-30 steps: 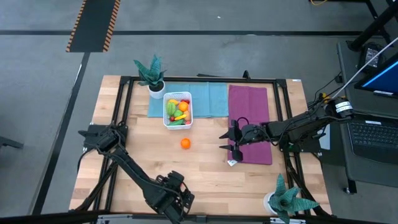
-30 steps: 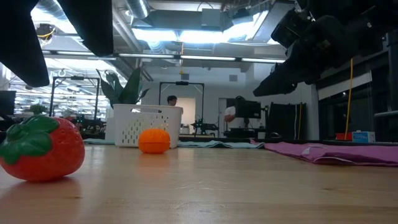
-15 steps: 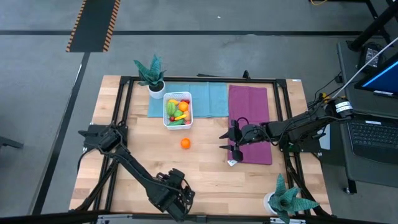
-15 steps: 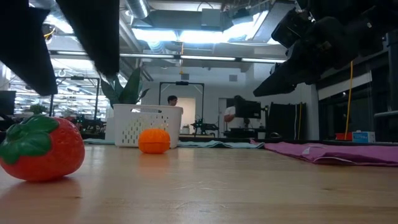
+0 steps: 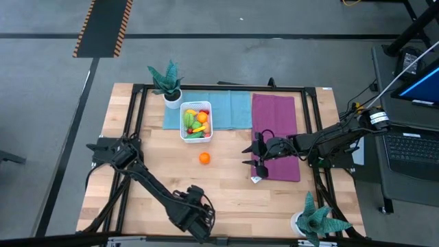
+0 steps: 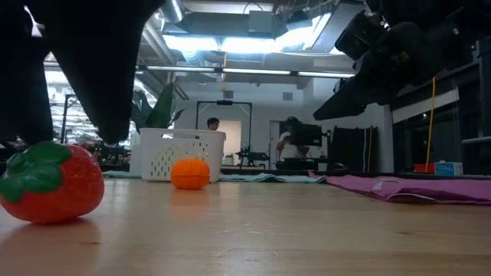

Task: Pick and placing Produce into tupperware
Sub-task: Put the red strawberry into the white basket

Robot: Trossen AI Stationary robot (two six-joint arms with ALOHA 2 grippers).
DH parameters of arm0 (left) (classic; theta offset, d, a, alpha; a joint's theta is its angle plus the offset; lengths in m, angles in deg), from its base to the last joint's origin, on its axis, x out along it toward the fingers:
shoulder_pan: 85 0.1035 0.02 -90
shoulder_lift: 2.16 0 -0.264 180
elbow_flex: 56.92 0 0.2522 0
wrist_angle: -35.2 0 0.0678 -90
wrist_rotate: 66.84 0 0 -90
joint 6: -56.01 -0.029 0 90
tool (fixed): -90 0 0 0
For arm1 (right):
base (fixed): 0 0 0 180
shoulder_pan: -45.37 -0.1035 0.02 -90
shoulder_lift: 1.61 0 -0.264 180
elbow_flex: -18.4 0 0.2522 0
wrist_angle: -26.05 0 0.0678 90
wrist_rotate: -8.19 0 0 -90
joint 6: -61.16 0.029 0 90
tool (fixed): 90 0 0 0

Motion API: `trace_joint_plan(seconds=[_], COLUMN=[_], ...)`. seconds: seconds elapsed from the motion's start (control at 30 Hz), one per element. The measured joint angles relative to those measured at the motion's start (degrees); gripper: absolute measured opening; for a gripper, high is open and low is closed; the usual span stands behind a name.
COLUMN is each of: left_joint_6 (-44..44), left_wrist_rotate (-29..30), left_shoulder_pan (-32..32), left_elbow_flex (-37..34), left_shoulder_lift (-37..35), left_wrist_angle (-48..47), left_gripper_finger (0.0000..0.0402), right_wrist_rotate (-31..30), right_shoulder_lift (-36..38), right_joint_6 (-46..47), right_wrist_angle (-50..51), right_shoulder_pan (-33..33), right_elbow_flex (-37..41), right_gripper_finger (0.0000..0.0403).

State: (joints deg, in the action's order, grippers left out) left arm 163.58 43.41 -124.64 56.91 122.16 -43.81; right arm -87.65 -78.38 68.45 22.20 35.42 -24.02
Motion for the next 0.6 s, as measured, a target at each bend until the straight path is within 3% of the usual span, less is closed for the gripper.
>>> trace_joint_plan(seconds=[0.6], left_joint_6=[0.3], left_wrist_rotate=[-1.3], left_shoulder_pan=[1.0], left_elbow_flex=[-10.2], left_shoulder_lift=[-0.1], left_wrist_angle=[10.7], left_gripper_finger=[0.0300], right_wrist_rotate=[0.0], right_shoulder_lift=[0.0], right_joint_6=[0.0], right_wrist_angle=[0.3], right_shoulder_pan=[0.0], right_elbow_flex=[0.0], right_gripper_finger=[0.0213])
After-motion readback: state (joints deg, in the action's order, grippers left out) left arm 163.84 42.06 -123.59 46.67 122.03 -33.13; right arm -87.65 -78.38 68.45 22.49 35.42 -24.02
